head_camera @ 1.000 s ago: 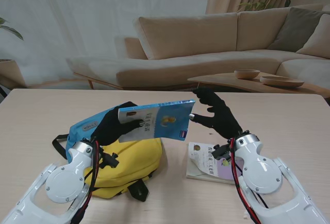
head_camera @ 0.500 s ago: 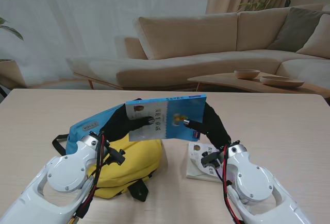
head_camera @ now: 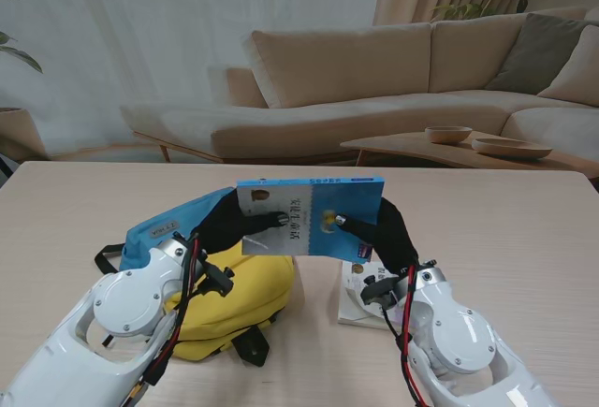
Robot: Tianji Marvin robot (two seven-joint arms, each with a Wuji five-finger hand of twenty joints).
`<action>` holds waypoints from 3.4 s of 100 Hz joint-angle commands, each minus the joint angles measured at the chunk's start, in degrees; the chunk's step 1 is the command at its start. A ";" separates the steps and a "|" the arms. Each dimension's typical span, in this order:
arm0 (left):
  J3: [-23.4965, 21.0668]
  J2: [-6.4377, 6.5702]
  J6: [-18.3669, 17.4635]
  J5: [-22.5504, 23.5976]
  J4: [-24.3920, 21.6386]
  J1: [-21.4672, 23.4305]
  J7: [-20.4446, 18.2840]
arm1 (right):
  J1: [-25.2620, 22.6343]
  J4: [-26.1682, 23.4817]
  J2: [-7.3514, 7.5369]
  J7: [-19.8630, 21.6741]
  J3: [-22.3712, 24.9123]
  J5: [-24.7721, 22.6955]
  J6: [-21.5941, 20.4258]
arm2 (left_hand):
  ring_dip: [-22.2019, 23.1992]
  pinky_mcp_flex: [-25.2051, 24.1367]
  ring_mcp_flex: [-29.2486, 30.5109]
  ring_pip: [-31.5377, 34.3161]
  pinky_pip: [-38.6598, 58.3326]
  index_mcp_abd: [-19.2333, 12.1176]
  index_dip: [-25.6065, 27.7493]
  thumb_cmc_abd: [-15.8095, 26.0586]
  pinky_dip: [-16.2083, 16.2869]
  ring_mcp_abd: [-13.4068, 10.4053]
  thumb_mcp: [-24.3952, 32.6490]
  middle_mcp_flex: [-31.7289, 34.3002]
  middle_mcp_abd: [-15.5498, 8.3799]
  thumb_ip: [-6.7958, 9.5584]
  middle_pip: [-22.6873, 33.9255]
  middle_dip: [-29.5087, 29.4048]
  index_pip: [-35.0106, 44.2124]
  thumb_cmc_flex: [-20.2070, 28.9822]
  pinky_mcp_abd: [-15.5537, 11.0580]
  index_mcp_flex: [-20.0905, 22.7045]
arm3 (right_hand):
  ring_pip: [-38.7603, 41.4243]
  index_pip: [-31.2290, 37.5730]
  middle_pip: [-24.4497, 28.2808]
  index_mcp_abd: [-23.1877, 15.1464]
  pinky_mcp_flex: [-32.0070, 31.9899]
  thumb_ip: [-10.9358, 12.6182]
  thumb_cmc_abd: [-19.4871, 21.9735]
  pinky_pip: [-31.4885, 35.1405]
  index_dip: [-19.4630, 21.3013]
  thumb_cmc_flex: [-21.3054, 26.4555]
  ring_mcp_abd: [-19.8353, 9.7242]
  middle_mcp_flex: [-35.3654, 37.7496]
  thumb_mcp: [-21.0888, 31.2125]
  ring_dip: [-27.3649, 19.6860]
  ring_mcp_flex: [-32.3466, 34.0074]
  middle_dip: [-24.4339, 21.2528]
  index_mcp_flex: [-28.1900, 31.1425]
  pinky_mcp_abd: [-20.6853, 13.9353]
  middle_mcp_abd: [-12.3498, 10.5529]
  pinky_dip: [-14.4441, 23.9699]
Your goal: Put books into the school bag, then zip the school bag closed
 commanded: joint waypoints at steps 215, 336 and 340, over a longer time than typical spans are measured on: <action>-1.41 6.71 6.93 67.19 -6.90 12.98 -23.10 | -0.21 -1.83 -2.77 -2.52 6.06 11.94 6.93 | -12.77 -26.44 -26.68 -33.97 -28.35 -3.32 -27.17 1.62 -15.71 -10.65 20.28 -27.09 -8.19 1.91 -17.07 -18.72 -11.37 -18.85 -10.38 -18.25 | 23.83 4.60 16.99 -5.94 8.63 -0.93 1.63 17.23 32.44 6.56 4.74 2.04 5.12 7.04 6.48 13.38 15.06 4.27 4.86 9.57; -11.97 3.14 3.42 52.17 -8.21 12.88 -0.58 | -4.84 -6.97 0.51 10.67 4.04 5.00 24.98 | -3.05 -14.15 -4.95 -4.84 -7.26 -6.34 -11.75 5.31 -14.02 -2.46 1.55 0.36 -3.44 0.66 4.21 -0.11 10.93 7.78 -2.43 0.84 | 22.84 2.86 14.92 -3.12 15.65 -0.34 -0.59 19.17 28.00 6.52 9.29 4.22 7.37 5.22 11.27 10.40 15.74 8.21 8.78 9.02; -11.81 2.98 3.73 51.83 -8.04 12.61 0.24 | -4.67 -6.91 0.37 10.03 3.36 4.74 25.52 | -3.04 -14.14 -4.95 -4.80 -7.27 -6.14 -11.79 5.31 -13.98 -2.44 1.52 0.39 -3.36 0.65 4.37 -0.22 10.98 7.84 -2.42 0.74 | 22.81 2.85 14.89 -3.08 15.90 -0.36 -0.64 19.23 27.82 6.50 9.44 4.25 7.44 5.14 11.39 10.26 15.69 8.31 8.89 8.93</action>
